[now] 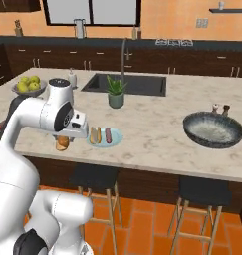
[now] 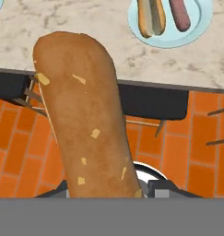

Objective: Place one bun and one sausage from the bowl on each plate.

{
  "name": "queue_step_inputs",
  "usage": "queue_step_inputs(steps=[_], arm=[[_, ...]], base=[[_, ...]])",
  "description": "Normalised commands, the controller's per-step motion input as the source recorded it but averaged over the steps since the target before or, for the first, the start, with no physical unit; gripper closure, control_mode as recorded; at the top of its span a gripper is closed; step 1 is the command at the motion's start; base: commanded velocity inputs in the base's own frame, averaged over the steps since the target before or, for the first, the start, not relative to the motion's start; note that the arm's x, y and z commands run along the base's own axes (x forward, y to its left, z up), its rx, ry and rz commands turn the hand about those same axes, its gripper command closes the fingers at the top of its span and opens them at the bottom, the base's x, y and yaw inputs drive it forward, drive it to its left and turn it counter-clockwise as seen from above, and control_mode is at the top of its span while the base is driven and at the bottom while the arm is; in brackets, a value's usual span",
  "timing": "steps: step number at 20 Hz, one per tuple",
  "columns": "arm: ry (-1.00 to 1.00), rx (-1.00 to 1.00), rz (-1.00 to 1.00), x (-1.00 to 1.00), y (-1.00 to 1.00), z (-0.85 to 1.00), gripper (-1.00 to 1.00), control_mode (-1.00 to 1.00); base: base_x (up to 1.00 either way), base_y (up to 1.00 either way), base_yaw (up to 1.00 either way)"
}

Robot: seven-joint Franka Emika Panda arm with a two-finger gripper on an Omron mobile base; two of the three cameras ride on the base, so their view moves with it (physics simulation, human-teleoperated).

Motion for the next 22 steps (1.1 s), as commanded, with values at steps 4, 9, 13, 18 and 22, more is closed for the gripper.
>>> queue_step_inputs(steps=[4, 9, 13, 18, 22], arm=[[0.0, 0.0, 0.0, 0.0, 0.0, 0.0, 1.0, 1.0], [0.0, 0.0, 0.0, 0.0, 0.0, 0.0, 1.0, 1.0], [0.0, 0.0, 0.0, 0.0, 0.0, 0.0, 1.0, 1.0], [0.0, 0.0, 0.0, 0.0, 0.0, 0.0, 1.0, 1.0], [0.0, 0.0, 0.0, 0.0, 0.0, 0.0, 1.0, 1.0]], base=[[0.11, 1.0, 0.0], [0.48, 1.0, -0.08], [0.5, 0.93, -0.13], [0.44, 0.75, -0.1], [0.82, 0.12, 0.0]])
